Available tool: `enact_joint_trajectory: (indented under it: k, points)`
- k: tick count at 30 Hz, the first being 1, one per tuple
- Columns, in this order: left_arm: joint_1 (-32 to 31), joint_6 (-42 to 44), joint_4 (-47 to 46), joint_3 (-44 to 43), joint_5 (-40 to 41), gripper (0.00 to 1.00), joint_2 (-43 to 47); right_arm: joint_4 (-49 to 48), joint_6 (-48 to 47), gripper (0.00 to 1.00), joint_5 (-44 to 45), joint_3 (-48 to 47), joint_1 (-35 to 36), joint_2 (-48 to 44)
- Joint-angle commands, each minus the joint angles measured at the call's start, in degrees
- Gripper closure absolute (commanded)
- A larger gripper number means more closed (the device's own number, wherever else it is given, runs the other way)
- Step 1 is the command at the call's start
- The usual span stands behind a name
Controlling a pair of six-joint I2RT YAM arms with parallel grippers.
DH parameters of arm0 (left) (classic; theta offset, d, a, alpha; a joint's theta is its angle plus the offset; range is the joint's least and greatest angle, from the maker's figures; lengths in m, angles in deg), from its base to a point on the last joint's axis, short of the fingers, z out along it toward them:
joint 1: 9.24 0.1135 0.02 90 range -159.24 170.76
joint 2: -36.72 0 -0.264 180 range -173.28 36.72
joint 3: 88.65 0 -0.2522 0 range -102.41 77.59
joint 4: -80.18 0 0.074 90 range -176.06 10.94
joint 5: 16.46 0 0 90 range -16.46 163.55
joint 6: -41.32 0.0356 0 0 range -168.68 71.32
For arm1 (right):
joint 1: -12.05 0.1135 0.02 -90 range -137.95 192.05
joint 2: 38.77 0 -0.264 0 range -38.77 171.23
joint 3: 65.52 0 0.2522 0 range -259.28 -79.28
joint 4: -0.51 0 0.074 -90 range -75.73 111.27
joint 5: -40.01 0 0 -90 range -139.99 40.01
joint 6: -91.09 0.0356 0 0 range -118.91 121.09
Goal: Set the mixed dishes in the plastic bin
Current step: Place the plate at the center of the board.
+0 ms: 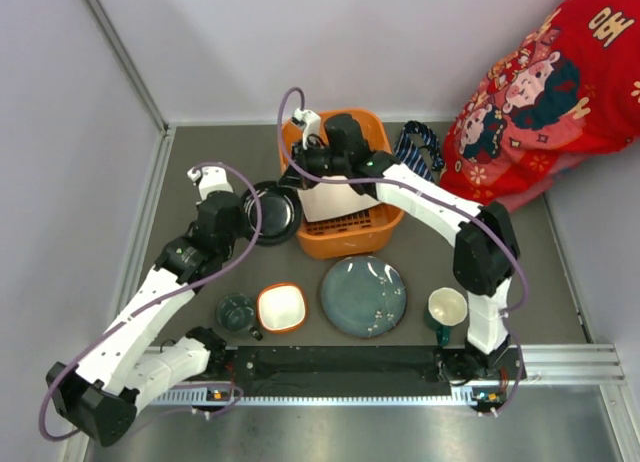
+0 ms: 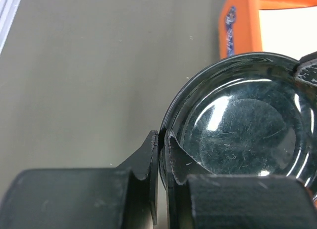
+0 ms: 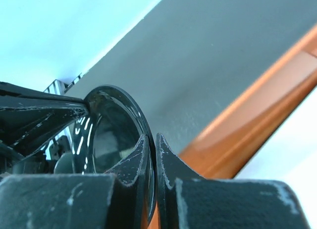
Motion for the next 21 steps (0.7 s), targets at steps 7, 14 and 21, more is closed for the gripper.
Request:
enact_joint_trajectory:
  k: [7, 14, 21]
  points:
    - [8.3, 1.1, -7.4, -0.6, -10.6, 1.00, 0.2, 2.1, 1.0, 1.00, -8.0, -18.5, 6.0, 11.0]
    - [9.7, -1.0, -6.4, 3.5, -10.0, 1.00, 1.8, 3.4, 1.4, 1.00, -10.5, -23.8, 7.2, 17.1]
    - [10.8, -2.3, -7.0, 6.1, -10.0, 1.00, 1.9, 3.7, 1.8, 1.00, -11.7, -26.0, 7.8, 21.7]
